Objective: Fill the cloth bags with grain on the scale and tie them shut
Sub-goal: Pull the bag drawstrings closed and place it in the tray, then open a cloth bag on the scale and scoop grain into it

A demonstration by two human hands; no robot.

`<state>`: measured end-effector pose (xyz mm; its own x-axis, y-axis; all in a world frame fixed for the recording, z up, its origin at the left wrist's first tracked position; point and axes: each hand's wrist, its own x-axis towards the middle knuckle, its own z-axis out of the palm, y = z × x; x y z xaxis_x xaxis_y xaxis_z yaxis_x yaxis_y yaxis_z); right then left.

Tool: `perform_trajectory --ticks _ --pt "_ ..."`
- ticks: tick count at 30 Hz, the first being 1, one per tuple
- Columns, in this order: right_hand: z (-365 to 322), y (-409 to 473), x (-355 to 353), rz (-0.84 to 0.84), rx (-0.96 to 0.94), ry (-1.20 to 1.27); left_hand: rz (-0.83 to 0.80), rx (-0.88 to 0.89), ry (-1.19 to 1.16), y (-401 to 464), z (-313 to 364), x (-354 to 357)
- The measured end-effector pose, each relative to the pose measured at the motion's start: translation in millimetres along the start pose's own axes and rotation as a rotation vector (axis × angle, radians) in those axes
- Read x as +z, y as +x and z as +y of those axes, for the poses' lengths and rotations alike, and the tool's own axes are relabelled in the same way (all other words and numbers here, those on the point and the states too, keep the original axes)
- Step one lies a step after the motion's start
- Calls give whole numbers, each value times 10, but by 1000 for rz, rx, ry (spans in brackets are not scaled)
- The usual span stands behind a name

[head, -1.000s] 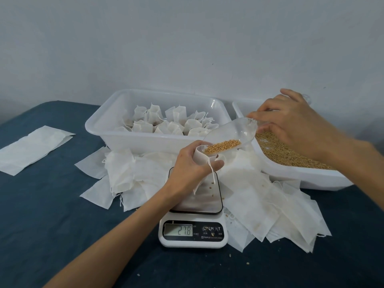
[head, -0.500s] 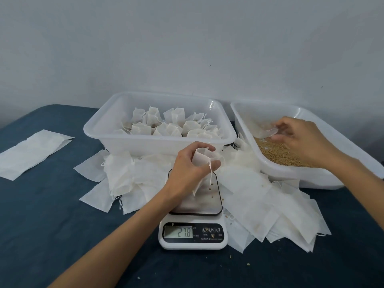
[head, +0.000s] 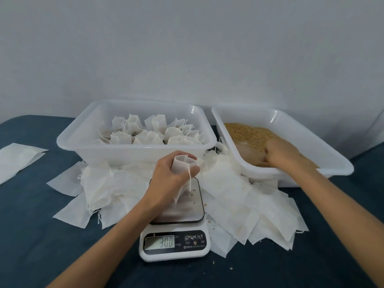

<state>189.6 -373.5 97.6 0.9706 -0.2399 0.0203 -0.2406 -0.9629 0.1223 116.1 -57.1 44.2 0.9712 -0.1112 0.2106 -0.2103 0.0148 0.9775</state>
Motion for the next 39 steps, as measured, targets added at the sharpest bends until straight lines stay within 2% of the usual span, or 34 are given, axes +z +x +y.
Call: perform_trajectory --ticks 2,4,7,10,15,21,26,30,32,35,39 --pt "-106 -143 -55 250 -64 45 -4 13 12 -1 8 3" --pt "-308 -392 -124 488 -212 305 -7 21 22 1 4 2" --pt "-700 -862 -183 616 -466 626 -6 38 37 1 -13 0" --pt "-1020 -1200 -76 583 -595 803 -9 90 60 6 -44 -8" --pt "-1227 -1351 291 476 -628 953 28 160 81 2 -17 -31" --pt "-1219 -1354 423 416 -683 1075 202 222 25 159 150 -154" --pt "-1244 -1411 436 389 -740 1069 385 225 73 618 364 -706" --pt "-1264 -1433 457 340 -747 1069 550 142 212 1223 478 -1293" --pt "-1261 -1428 466 345 -739 1046 569 64 385 1476 440 -1554" --pt "-1239 -1404 463 371 -727 1029 512 -90 698 1695 280 -1901" --pt "-1221 -1372 453 379 -709 1048 412 -253 872 1717 94 -2105"
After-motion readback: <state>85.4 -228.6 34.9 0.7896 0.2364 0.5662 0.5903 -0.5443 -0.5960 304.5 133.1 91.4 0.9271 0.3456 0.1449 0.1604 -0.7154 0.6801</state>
